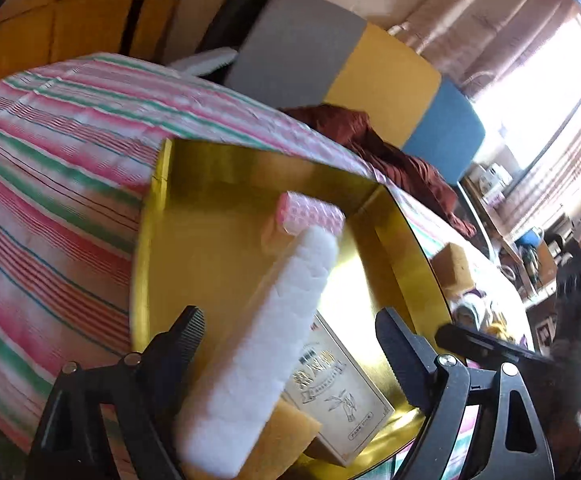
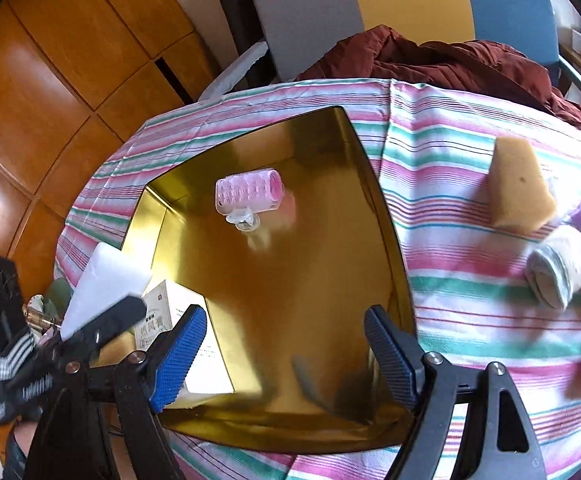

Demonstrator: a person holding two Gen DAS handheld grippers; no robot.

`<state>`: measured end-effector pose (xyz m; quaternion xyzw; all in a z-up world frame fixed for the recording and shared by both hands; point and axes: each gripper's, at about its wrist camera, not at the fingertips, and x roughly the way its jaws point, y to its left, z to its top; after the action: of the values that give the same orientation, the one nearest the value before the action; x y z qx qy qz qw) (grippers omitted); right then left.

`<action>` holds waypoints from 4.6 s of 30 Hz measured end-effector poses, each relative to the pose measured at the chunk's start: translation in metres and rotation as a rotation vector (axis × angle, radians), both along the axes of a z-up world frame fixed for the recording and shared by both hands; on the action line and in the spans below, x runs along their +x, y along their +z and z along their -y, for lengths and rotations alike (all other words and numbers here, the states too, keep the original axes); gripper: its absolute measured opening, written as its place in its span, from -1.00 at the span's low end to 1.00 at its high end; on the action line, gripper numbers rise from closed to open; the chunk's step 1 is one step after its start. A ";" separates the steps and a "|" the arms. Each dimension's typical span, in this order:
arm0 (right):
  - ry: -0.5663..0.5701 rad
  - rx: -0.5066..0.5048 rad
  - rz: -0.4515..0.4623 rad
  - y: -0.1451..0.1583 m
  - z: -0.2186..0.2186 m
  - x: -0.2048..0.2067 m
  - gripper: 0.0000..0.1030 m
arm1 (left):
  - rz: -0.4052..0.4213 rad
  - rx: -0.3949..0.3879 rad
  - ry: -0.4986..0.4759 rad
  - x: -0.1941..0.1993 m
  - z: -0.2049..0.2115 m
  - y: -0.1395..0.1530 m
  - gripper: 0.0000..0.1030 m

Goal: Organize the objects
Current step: 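Place the eraser block in the tray with the left gripper while the right gripper places the pink roller, then move both grippers back toward the remaining items on the cloth, then grasp the knitted sock with the left gripper while the right gripper grasps a yellow sponge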

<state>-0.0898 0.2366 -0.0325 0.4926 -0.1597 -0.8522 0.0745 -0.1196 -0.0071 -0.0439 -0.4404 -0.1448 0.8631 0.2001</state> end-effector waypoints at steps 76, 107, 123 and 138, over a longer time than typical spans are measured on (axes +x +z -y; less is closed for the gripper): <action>-0.692 0.161 -0.027 0.007 -0.314 0.121 0.75 | -0.266 -0.410 -0.440 0.111 -0.229 0.033 0.97; -0.557 0.014 -0.034 0.005 -0.306 0.113 0.70 | -0.117 -0.482 -0.583 0.023 -0.375 -0.022 0.93; -0.360 -0.057 -0.015 0.001 -0.283 0.102 0.34 | -0.046 -0.395 -0.690 0.023 -0.398 -0.045 -0.01; -0.177 0.089 0.111 -0.026 -0.239 0.084 -0.16 | -0.060 -0.315 -0.597 0.066 -0.339 -0.019 -0.02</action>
<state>-0.0054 0.4754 -0.0584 0.5259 -0.1687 -0.8330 -0.0319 -0.0538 0.3314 -0.0624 -0.4635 0.1317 0.7907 0.3777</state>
